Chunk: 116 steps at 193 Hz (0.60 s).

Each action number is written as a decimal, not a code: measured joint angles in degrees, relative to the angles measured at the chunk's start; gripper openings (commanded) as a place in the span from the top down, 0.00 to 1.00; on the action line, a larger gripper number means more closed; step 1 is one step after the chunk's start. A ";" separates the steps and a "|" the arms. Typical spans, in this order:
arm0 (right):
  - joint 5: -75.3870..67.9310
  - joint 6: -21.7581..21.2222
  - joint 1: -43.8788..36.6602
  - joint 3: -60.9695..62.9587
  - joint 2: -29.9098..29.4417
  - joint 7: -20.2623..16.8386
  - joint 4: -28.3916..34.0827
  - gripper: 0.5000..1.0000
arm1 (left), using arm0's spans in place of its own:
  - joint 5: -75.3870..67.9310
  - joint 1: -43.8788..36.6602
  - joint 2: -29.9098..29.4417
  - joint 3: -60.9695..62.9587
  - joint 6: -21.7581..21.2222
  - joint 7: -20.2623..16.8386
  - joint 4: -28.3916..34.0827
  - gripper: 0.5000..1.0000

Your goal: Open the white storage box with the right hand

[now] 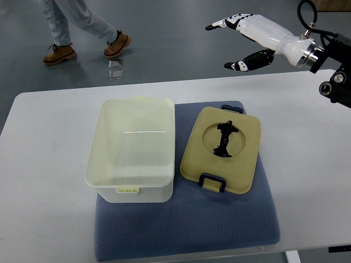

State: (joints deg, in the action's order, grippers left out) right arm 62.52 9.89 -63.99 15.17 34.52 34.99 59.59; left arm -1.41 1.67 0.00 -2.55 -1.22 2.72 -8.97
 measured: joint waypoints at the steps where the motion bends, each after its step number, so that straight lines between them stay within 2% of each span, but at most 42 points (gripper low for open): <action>1: -0.43 -0.36 0.17 0.43 -0.11 0.00 0.00 0.33 | 0.00 0.00 0.00 0.00 0.00 0.00 0.00 0.00; 21: -9.39 -6.67 4.26 9.77 -3.20 -0.28 0.00 0.32 | 0.00 0.00 0.00 0.00 0.00 0.00 0.00 0.00; 37: -15.36 -8.74 7.07 15.11 -5.53 -4.43 -0.10 0.32 | 0.00 0.00 0.00 0.00 -0.01 0.00 0.00 0.00; 50: -20.56 -9.38 8.92 18.61 -7.63 -9.53 -0.33 0.31 | 0.00 0.00 0.00 0.00 -0.03 0.00 0.00 0.00; 70: -28.11 -9.46 10.96 22.04 -10.69 -16.18 -0.88 0.21 | 0.00 0.00 0.00 0.00 -0.03 0.00 0.00 0.00; 84: -32.04 -9.14 12.11 23.53 -12.38 -19.37 -1.07 0.21 | 0.00 0.00 0.00 0.00 -0.02 0.00 0.00 0.00; 95: -34.03 -8.95 13.22 24.99 -13.79 -21.18 -1.16 0.15 | 0.00 0.00 0.00 0.00 -0.02 0.00 0.00 0.00; 116: -35.40 -9.01 15.74 29.59 -17.04 -24.97 -1.90 0.14 | 0.00 0.00 0.00 0.00 -0.02 0.00 0.00 0.00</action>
State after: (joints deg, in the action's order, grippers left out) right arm 27.11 0.88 -48.25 44.76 17.48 10.02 57.68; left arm -1.41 1.67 0.00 -2.55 -1.25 2.72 -8.97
